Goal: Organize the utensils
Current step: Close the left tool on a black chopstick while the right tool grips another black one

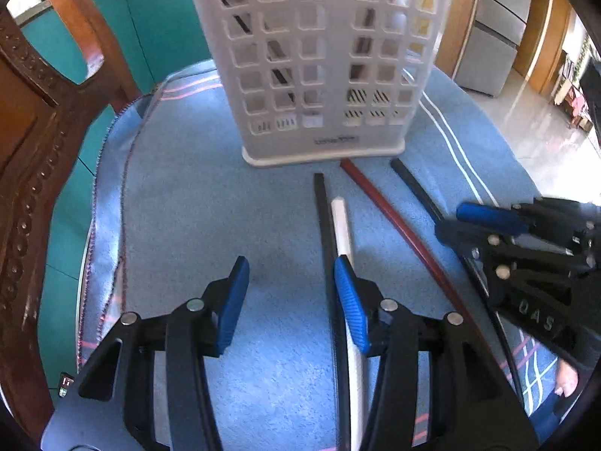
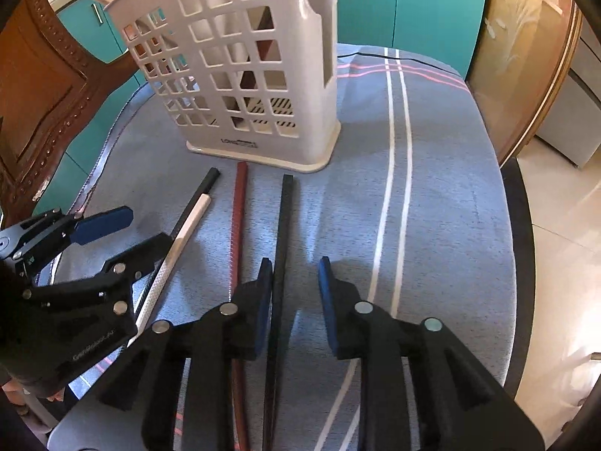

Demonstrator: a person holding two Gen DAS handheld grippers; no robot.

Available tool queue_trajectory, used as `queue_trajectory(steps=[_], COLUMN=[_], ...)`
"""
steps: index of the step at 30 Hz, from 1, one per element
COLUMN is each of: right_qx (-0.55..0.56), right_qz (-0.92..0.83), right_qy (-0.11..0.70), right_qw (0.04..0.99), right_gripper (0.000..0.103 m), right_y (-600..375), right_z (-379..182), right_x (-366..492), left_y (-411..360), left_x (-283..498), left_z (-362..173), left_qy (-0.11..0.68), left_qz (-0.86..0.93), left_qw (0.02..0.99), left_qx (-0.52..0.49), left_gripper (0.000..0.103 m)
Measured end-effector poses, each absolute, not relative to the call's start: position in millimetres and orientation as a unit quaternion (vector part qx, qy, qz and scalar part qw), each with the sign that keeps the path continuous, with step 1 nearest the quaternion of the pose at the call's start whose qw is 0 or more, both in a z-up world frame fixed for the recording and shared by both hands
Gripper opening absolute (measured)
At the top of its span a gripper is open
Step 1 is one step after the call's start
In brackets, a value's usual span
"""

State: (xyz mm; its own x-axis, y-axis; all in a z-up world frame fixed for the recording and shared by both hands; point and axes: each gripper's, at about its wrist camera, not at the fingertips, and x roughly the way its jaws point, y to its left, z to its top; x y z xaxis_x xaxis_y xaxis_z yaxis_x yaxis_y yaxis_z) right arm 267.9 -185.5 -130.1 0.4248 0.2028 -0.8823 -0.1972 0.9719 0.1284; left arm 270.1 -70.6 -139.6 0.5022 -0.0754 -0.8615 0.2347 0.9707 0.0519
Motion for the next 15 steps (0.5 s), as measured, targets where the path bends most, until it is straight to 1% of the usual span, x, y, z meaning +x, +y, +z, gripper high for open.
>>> queue_trajectory(steps=[3,4,5,7,8,9,10,11,15], right_qx=[0.0,-0.002,-0.004,-0.006,-0.007,-0.007,-0.003,-0.001,0.001], right_qz=[0.114,0.112,0.111,0.109,0.108,0.109,0.113,0.117,0.121], right_qy=[0.521,0.521,0.52,0.519,0.518,0.518,0.519,0.52,0.524], right_qw=[0.846,0.846,0.847,0.848,0.848,0.848,0.847,0.846,0.843], right_gripper=[0.026,0.026,0.026,0.025,0.025,0.021,0.016,0.008,0.008], right_y=[-184.5,-183.8,-185.3,-184.1,-184.0,-182.7,-179.2,-178.5,-181.5], right_z=[-131.3,-130.8,-130.4,-130.3,-130.2,-130.7,-132.2,-132.7,-131.6], right_x=[269.0,269.1,267.2,267.3,267.1,267.9,269.9,270.7,270.2], left_y=[-70.8,-68.7,-67.3,-65.0,-62.6,-59.2,-56.1,-53.1,-37.2], left_x=[266.0,265.3,264.8,264.6,265.0,265.1,265.9,268.3,269.0], left_z=[-142.2,-141.1,-140.8,-140.0,-139.6,-139.0,-138.5,-138.4,-135.5], left_qy=[0.491,0.492,0.493,0.498,0.5,0.503,0.505,0.507,0.513], left_qz=[-0.085,-0.085,-0.086,-0.085,-0.084,-0.086,-0.087,-0.086,-0.087], left_qw=[0.863,0.862,0.862,0.861,0.86,0.859,0.857,0.856,0.854], left_qx=[0.087,0.082,0.077,0.067,0.062,0.053,0.045,0.04,0.013], left_gripper=[0.05,0.043,0.028,0.009,0.009,0.008,0.008,0.007,0.007])
